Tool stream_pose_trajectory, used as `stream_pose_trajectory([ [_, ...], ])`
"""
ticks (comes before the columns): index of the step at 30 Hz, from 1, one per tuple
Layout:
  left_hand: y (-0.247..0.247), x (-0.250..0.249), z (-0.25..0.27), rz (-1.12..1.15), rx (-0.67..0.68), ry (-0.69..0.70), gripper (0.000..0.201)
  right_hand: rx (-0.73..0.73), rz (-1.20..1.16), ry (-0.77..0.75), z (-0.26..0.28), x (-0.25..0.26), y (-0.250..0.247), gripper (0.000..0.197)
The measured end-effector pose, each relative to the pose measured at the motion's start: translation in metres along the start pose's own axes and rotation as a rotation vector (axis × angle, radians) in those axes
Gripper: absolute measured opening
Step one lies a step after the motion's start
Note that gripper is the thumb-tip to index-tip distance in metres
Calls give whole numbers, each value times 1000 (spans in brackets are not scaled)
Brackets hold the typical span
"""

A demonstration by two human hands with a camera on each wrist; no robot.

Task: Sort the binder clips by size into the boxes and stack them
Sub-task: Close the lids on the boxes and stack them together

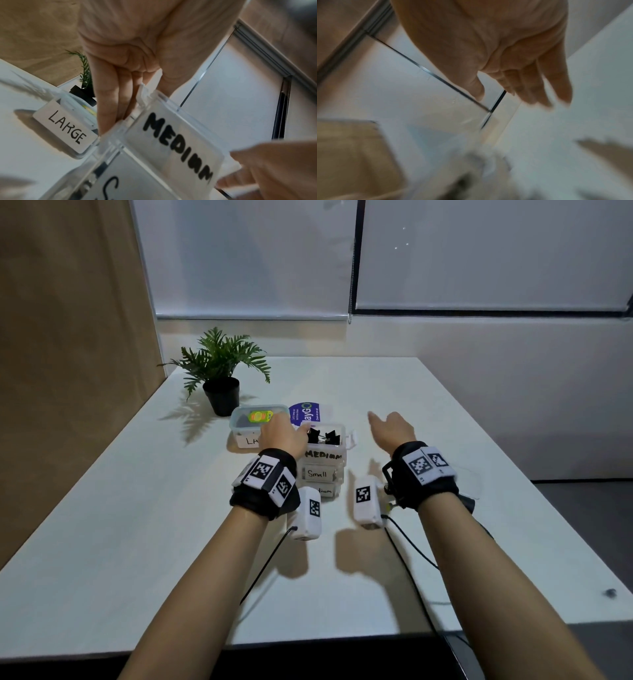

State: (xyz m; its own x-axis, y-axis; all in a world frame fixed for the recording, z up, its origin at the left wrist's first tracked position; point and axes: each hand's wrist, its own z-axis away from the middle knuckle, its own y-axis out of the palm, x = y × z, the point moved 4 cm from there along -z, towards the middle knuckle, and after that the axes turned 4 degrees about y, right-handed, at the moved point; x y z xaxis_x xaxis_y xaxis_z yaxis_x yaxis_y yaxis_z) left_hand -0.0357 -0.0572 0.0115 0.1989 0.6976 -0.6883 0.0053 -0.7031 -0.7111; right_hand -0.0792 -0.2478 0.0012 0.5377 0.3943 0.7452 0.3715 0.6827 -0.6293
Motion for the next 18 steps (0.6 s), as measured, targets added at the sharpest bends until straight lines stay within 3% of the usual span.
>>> stream_pose_trajectory([
  [3, 0, -1, 3, -1, -1, -5, 38, -17, 372, 146, -9, -24, -14, 65],
  [8, 2, 3, 2, 6, -12, 3, 40, 71, 824, -17, 4, -78, -13, 48],
  [11, 5, 7, -1, 16, -13, 10, 46, 104, 813, 62, -16, -79, 2, 55],
  [13, 5, 8, -2, 28, -6, 14, 47, 198, 753, -48, -27, -73, 20, 52],
  [15, 4, 8, -2, 42, -4, 16, 46, 237, 713, -253, -19, -63, 29, 36],
  [18, 3, 10, -2, 107, 8, 9, 43, 66, 571, -401, -13, -54, 22, 33],
])
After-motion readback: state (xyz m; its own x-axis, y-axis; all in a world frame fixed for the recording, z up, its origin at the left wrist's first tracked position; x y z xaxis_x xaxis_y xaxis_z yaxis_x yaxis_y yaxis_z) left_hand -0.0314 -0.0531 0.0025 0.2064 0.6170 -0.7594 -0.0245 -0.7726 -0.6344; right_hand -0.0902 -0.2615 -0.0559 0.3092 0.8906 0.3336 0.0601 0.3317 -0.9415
